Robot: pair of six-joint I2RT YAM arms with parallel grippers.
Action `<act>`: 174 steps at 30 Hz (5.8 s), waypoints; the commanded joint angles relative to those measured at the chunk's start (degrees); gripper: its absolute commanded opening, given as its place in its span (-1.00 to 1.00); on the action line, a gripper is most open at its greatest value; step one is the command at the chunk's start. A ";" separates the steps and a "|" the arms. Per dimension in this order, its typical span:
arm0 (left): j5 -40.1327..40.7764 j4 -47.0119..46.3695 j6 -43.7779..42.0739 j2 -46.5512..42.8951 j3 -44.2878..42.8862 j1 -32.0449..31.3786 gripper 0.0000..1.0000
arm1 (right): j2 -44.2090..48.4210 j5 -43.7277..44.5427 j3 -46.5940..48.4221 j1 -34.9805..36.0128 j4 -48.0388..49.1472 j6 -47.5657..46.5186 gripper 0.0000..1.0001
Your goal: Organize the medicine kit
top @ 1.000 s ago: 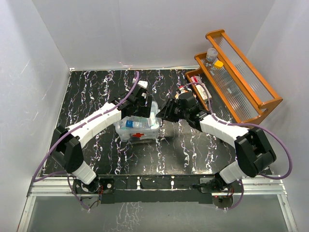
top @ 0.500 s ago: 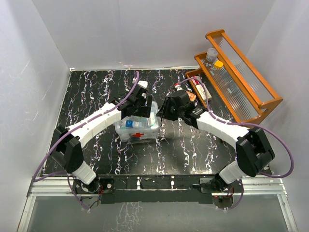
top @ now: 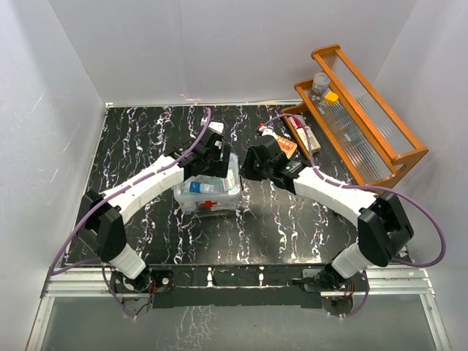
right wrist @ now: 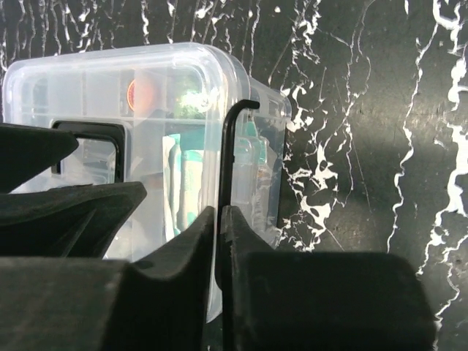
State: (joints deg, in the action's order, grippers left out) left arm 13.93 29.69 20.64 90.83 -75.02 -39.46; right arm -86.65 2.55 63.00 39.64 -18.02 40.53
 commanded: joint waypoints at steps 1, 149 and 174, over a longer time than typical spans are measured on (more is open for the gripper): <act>-1.15 7.18 -0.18 3.36 3.33 0.04 0.40 | -0.68 -2.33 0.98 1.22 0.26 -0.54 -0.98; -51.22 -7.48 11.50 -25.86 34.10 44.74 -0.46 | -30.66 7.51 32.62 15.37 -14.00 -19.14 0.18; -56.72 -12.96 15.00 -28.17 33.74 44.75 -0.71 | -30.86 7.39 32.80 15.33 -13.81 -18.67 0.17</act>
State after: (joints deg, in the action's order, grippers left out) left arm -38.20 18.00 33.21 65.19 -40.38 5.50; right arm -113.84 13.52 98.08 54.63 -24.14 19.70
